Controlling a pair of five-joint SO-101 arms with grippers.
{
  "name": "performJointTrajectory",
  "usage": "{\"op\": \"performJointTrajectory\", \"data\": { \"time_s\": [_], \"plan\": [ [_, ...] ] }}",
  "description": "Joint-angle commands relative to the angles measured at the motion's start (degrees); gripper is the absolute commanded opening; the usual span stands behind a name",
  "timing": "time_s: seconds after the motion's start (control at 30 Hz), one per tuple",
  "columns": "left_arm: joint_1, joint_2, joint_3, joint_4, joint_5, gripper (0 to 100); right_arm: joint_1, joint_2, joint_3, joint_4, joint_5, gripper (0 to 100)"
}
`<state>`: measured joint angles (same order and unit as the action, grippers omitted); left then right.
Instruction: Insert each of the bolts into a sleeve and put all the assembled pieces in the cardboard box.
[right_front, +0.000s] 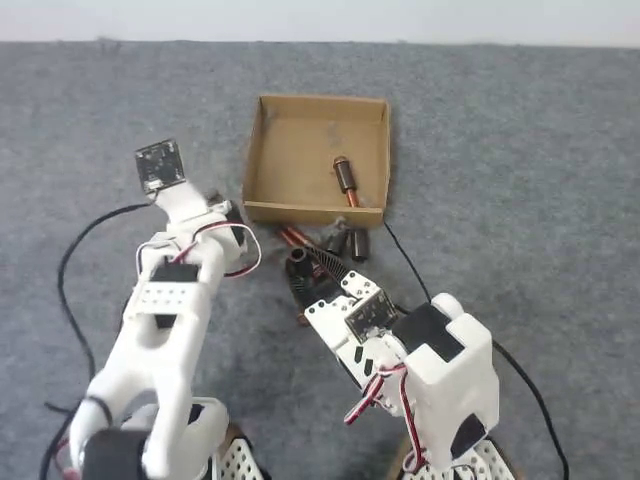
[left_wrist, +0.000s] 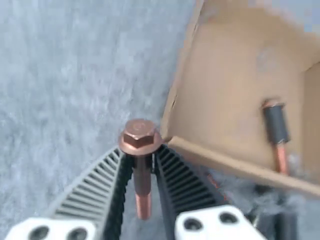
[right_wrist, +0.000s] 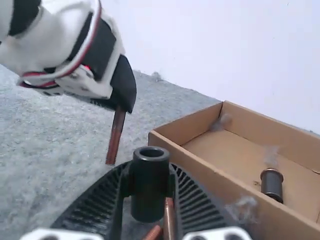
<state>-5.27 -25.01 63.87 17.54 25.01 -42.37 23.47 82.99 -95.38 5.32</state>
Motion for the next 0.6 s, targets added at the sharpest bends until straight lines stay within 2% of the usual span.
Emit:
{"op": "performJointTrajectory", "data": {
  "time_s": [0.0,0.3,0.37,0.57],
  "plan": [
    [0.09,-11.69,2.86,-6.33,-0.79,1,-0.48,-0.57,-1.93,-1.71,-0.35,0.6],
    [4.48,-31.12,15.96,-17.05,-0.7,1,-0.48,-0.48,-1.85,-1.71,-0.35,0.6],
    [5.89,-34.9,16.66,-15.38,-0.7,1,-0.48,-0.48,-1.85,-1.71,-0.35,0.6],
    [9.23,-44.92,14.99,-2.64,-0.7,1,-0.48,-0.48,-1.85,-1.71,-0.35,0.6]
  ]
}}
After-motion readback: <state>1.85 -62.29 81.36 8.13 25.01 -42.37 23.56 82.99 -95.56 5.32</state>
